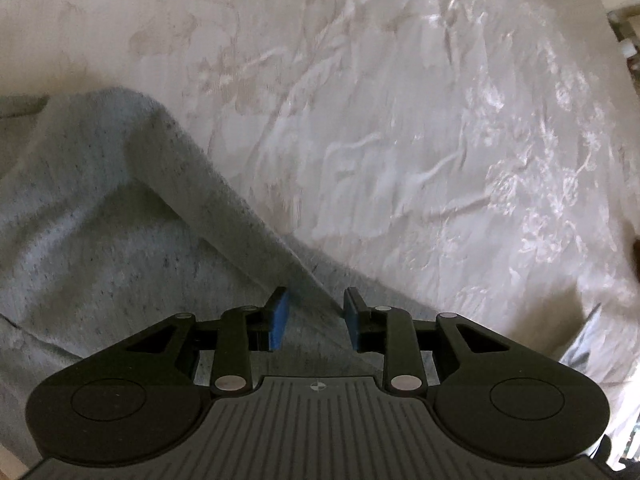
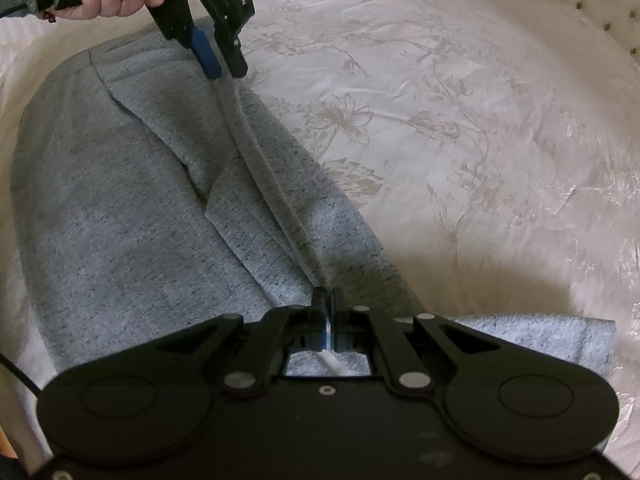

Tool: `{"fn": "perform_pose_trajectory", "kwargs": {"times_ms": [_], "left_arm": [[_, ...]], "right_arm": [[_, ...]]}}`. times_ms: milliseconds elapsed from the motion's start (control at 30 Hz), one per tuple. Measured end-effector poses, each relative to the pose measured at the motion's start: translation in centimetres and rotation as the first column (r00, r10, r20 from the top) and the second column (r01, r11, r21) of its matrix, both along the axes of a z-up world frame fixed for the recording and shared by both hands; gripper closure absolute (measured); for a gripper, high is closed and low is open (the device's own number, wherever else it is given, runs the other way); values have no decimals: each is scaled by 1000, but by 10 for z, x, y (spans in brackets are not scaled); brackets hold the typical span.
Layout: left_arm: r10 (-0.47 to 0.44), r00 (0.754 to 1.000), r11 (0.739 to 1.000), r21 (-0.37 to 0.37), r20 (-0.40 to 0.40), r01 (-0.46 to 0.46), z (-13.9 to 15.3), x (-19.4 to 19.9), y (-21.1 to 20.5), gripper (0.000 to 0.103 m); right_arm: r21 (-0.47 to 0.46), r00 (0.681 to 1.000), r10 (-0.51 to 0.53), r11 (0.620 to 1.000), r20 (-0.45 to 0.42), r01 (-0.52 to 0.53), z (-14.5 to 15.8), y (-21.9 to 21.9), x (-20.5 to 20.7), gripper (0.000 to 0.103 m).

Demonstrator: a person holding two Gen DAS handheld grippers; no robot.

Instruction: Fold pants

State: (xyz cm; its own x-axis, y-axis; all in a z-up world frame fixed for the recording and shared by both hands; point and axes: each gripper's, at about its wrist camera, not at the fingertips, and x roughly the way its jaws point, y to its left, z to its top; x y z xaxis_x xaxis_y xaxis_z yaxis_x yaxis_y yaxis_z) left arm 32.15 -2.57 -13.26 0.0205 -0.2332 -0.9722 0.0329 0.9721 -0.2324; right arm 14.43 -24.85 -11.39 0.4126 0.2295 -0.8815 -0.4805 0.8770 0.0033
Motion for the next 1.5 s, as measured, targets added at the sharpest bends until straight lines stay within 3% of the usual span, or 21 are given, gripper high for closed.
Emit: {"fn": "perform_pose_trajectory", "kwargs": {"times_ms": [200, 367, 467, 533, 567, 633, 733, 900, 1033, 1133, 1267, 1300, 1400, 1500], "left_arm": [[-1, 1000, 1000, -2, -29, 1, -7, -7, -9, 74], [-42, 998, 998, 50, -45, 44, -19, -11, -23, 73], [-56, 998, 995, 85, -9, 56, -23, -14, -29, 74], [-65, 998, 994, 87, 5, 64, -23, -15, -30, 83], [-63, 998, 995, 74, 9, 62, -21, -16, -30, 93], [-50, 996, 999, 15, 70, 49, -5, -24, -25, 96], [-80, 980, 996, -11, 182, 83, 30, -49, -19, 97], [-158, 945, 986, -8, 286, 167, 70, -115, -1, 97], [-210, 937, 975, -9, 277, 221, 68, -167, 16, 97], [-208, 959, 977, -4, 192, 212, 44, -197, 33, 97], [-196, 971, 980, 6, 136, 197, 21, -213, 44, 97], [-196, 971, 980, 4, 136, 198, 18, -215, 45, 97], [-203, 966, 979, 10, 159, 204, 18, -218, 44, 97], [-217, 959, 976, 17, 184, 217, 21, -220, 42, 97]], "right_arm": [[0, 1000, -1, 1000, 3, 1, 0, 0, 1, 100], [0, 1000, -5, 1000, 6, 5, 0, 1, 0, 100], [2, 1000, -13, 1000, 9, 13, 1, 0, -1, 100], [2, 1000, -18, 1000, 13, 18, 2, 0, -1, 100], [2, 1000, -23, 1000, 15, 23, 3, 0, -2, 100], [2, 999, -35, 999, 21, 35, 5, 0, -2, 100], [8, 998, -59, 998, 38, 59, 13, -1, -8, 100], [47, 992, -113, 993, 48, 110, 32, 1, -37, 100], [80, 987, -159, 984, 10, 158, 36, 11, -72, 100], [93, 976, -213, 972, -54, 217, 27, 19, -97, 96], [155, 928, -358, 915, -108, 371, 27, 17, -120, 85], [175, 910, -402, 893, -102, 414, 30, 15, -125, 75], [185, 827, -560, 809, -46, 558, 40, 1, -124, 51], [94, 731, -682, 729, 16, 678, 35, -7, -96, 49]]}}
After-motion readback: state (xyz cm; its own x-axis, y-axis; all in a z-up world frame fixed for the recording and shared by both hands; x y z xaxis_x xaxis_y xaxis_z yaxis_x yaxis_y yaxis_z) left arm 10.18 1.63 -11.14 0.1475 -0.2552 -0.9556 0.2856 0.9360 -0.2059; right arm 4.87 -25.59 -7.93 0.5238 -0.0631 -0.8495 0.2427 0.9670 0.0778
